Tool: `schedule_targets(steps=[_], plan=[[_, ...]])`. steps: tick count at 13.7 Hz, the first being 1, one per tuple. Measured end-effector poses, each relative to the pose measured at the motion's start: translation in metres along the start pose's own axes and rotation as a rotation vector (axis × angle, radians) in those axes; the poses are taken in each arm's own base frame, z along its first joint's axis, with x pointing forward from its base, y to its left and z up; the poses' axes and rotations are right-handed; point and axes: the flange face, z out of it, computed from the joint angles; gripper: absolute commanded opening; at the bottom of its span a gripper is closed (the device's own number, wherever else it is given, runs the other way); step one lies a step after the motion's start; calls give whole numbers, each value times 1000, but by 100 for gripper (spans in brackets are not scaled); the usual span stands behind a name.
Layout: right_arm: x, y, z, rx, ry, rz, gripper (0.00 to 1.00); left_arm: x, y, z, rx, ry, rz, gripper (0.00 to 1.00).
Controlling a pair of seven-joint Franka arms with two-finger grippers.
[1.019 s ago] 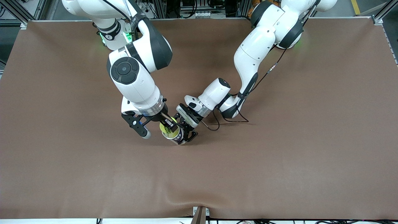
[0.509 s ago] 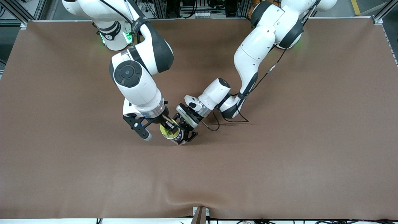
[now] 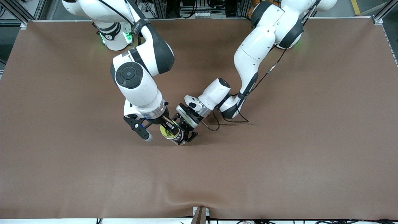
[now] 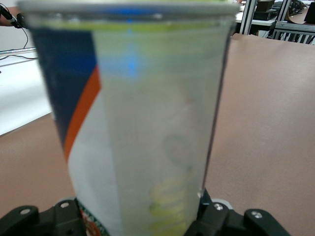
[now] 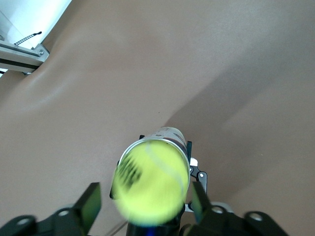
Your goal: Insert tennis ball vertically with right arm
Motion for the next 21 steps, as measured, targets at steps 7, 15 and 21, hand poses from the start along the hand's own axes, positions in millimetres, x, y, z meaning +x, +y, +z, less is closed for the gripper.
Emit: schedule_targets(steps=[7,15,21], plan=[[0,0,0,0,4,-2,100,0,0,0,0,0,0,79],[22,26,-47,-131,42,-138,100,0,0,0,0,1,0,80],[104,102,-132,-199,-38,-238,100,-3,1,0,-1,-6,-1,88]])
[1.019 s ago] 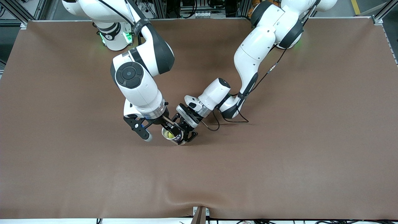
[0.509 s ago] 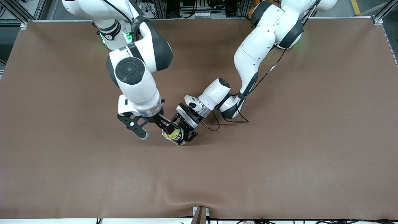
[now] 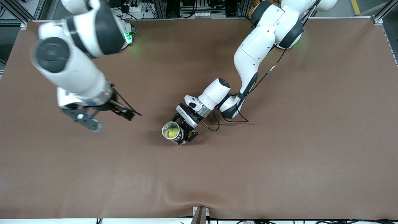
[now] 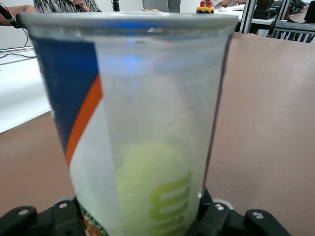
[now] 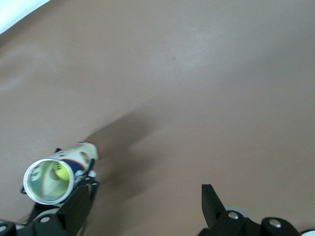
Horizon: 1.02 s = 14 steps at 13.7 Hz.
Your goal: Insert tennis ball vertically with right arm
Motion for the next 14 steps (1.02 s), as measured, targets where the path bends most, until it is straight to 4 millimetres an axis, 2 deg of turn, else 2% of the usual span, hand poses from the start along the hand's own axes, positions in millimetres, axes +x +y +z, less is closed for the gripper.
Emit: schedule_targets(steps=[1,4,9,12,14], plan=[[12,17,-5,-3,-6,-17,100,-1,0,0,0,-2,0,99],[48,67,-13,-12,-23,-58,100,-2,-2,0,2,-5,-2,100],[115,159,-11,-6,-31,-137,100,-8,-14,-1,16,-15,-9,100],[144,213,-12,3,-32,-147,100,-19,-16,-2,16,-39,-14,100],[156,246,-17,13,-26,-124,100,-25,-14,-8,11,-63,-17,100]])
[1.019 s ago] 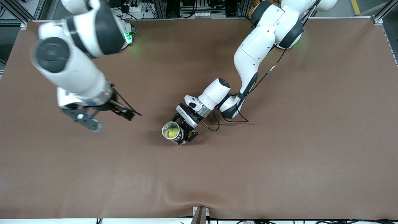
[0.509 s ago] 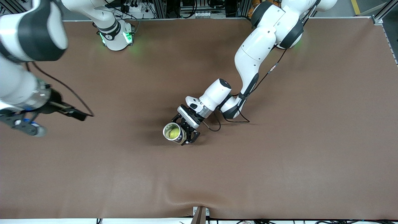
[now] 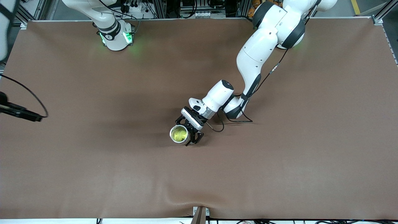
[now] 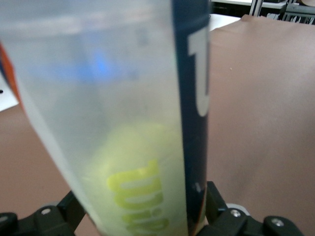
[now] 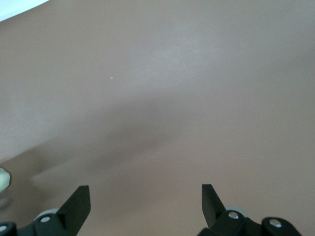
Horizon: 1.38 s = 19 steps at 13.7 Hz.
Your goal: Insert tennis ball vertically with right arm
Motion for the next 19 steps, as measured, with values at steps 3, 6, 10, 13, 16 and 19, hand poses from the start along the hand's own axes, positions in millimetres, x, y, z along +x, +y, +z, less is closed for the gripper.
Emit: schedule_targets(steps=[3,6,10,13,16,19], plan=[[2,18,-5,18,3,20,100,-5,10,-11,-21,-34,-12,100],[-1,5,-5,22,2,-5,100,-17,23,-15,-45,-66,-23,100],[-8,3,-23,36,33,-97,100,-29,8,-28,-33,-106,-40,100],[-31,1,-56,62,65,-147,100,-31,-12,-48,-26,-132,-87,100],[-51,5,-63,70,59,-274,100,-37,-11,-75,-47,-174,-110,100],[-65,13,-62,88,63,-311,100,-40,-2,-106,-63,-216,-104,100]])
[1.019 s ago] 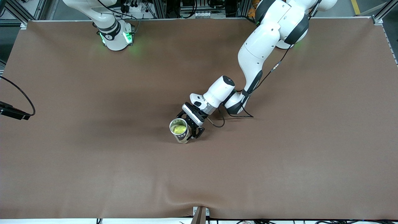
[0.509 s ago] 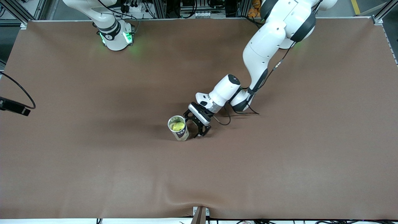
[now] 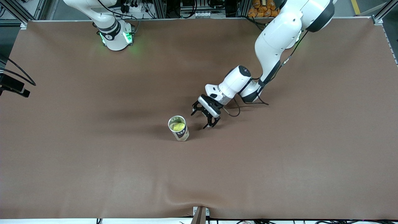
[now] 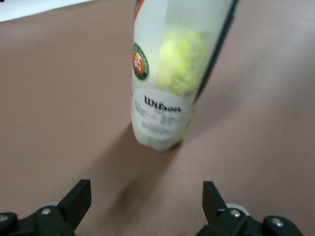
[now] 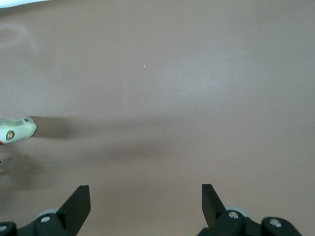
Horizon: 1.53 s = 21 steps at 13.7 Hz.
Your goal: Insert tennis ball vertically with right arm
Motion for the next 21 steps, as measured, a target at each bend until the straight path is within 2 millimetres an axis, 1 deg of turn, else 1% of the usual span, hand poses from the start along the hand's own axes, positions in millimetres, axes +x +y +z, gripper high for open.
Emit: schedule_targets(steps=[2,4,5,6,9,11,13,14,16,18,21], plan=[[-13,-2,1,8,21,-9,100,-3,-9,-25,16,-17,-1,100],[-26,-4,7,11,43,-15,100,1,-27,-48,48,-24,-21,100],[-30,-5,9,10,46,-19,100,4,-36,-56,61,-27,-44,100],[-32,-6,9,8,49,-22,100,8,-42,-61,69,-29,-76,100],[-32,-3,7,-1,57,-17,100,18,-50,-69,85,-68,-125,100],[-31,0,7,-3,63,-12,100,25,-65,-77,108,-87,-142,100],[-31,0,7,-3,62,-13,100,36,-86,-87,137,-99,-159,100],[-31,-1,7,-3,62,-14,100,44,-97,-94,155,-121,-167,100],[-31,-1,8,-3,60,-15,100,69,-123,-116,199,-179,-185,100],[-31,-4,10,-3,57,-20,100,95,-146,-143,242,-229,-219,100],[-31,-14,12,-2,53,-38,100,134,-175,-189,282,-325,-311,100]])
